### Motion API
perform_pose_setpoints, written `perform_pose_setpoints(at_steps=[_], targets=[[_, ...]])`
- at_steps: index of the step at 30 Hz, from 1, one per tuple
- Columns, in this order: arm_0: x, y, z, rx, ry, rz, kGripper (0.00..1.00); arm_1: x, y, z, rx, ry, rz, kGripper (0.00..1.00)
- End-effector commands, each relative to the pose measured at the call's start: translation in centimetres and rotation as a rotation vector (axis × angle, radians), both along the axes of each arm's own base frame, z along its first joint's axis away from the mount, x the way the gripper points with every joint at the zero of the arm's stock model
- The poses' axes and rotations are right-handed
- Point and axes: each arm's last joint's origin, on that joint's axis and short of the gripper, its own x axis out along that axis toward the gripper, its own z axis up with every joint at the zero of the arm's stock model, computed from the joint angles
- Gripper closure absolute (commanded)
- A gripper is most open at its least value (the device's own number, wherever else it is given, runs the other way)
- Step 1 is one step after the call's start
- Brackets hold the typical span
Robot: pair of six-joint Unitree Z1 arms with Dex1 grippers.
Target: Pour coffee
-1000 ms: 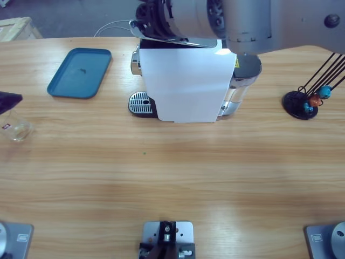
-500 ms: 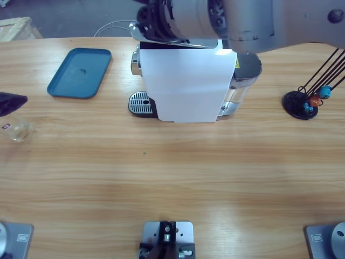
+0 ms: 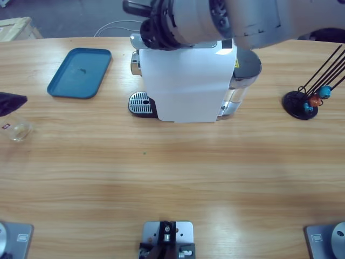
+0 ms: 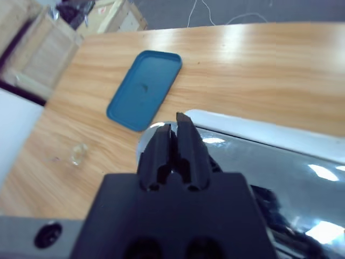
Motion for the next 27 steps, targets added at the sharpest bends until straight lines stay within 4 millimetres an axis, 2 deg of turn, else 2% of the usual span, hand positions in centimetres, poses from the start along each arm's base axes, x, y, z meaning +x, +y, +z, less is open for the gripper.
perform_pose_setpoints(at_steps=[1, 2, 4, 9, 12, 16, 20, 24, 27], targets=[[1.6, 0.6, -4.0, 0.078, 0.087, 0.312, 0.009, -5.2, -4.8, 7.2, -0.113, -0.157, 0.148, 0.0], [2.0, 0.8, -4.3, 0.095, 0.084, 0.367, 0.009, -6.5, -5.6, 8.3, -0.121, -0.156, 0.167, 0.0], [2.9, 1.7, -4.8, 0.12, 0.088, 0.481, 0.009, -8.8, -6.5, 8.8, -0.189, -0.154, 0.225, 0.0], [5.0, 3.9, -6.2, 0.116, 0.163, 0.742, 0.009, -13.2, -7.7, 7.1, -0.297, -0.082, 0.307, 0.0], [5.7, 4.6, -8.0, 0.161, 0.228, 0.83, 0.0, -14.5, -9.0, 7.3, -0.349, -0.056, 0.309, 0.0], [5.5, 5.0, -9.7, 0.165, 0.231, 0.848, 0.0, -16.6, -13.3, 9.5, -0.356, -0.064, 0.298, 0.0], [6.3, 4.7, -10.9, 0.199, 0.231, 0.868, 0.0, -18.2, -16.8, 9.5, -0.408, -0.026, 0.303, 0.0], [7.2, 4.5, -11.7, 0.251, 0.229, 0.907, 0.0, -19.2, -18.8, 9.1, -0.415, 0.015, 0.281, 0.0], [7.6, 4.6, -12.0, 0.304, 0.199, 0.95, 0.0, -19.4, -19.6, 9.2, -0.444, 0.009, 0.254, 0.0]])
